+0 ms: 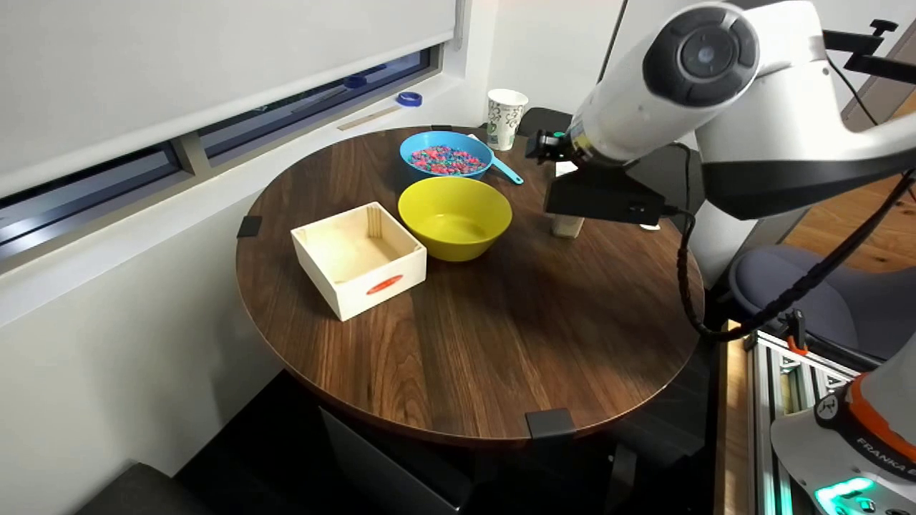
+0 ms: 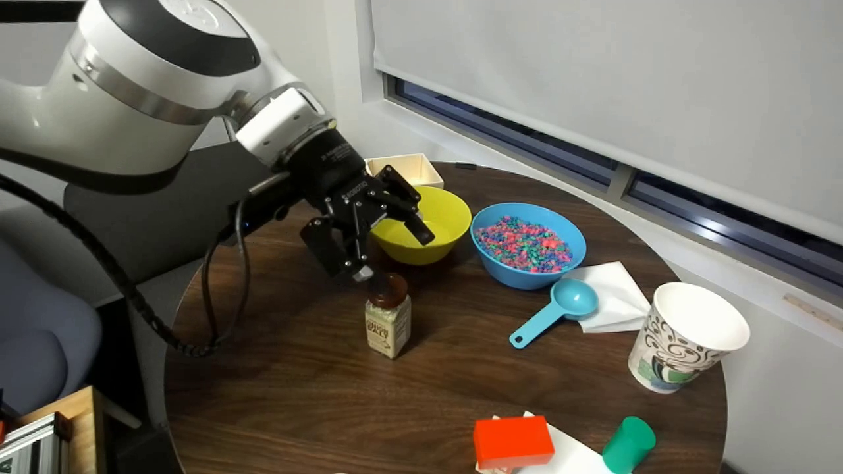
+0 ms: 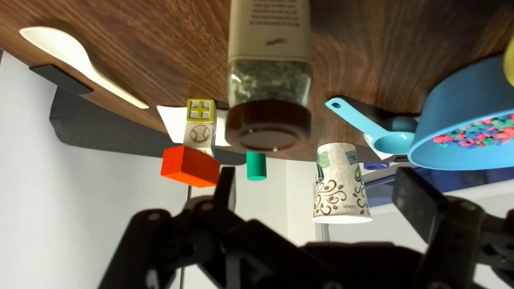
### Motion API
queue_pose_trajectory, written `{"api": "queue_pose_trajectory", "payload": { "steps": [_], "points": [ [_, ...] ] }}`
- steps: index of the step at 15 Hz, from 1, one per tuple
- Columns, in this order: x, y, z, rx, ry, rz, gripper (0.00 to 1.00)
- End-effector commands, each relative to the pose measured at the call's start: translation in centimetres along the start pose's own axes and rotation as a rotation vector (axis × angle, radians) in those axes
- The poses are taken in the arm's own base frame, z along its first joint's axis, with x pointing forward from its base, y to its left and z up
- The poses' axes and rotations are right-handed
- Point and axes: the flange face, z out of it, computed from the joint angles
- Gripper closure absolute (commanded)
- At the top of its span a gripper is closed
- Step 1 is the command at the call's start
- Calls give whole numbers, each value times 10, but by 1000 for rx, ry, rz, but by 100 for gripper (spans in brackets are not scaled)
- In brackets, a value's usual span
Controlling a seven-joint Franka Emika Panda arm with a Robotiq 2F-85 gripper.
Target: Flip the brown jar over on the table
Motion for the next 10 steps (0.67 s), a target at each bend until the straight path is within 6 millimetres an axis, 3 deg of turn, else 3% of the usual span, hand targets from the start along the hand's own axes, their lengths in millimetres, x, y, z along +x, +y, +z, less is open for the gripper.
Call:
{"api": "queue_pose_trajectory", "payload": {
  "steps": [1, 5, 10],
  "points": [
    [45, 9, -16, 73, -183, 44, 0],
    [91, 18, -28, 114, -403, 72, 0],
    [125, 30, -37, 111, -633, 74, 0]
  ]
}}
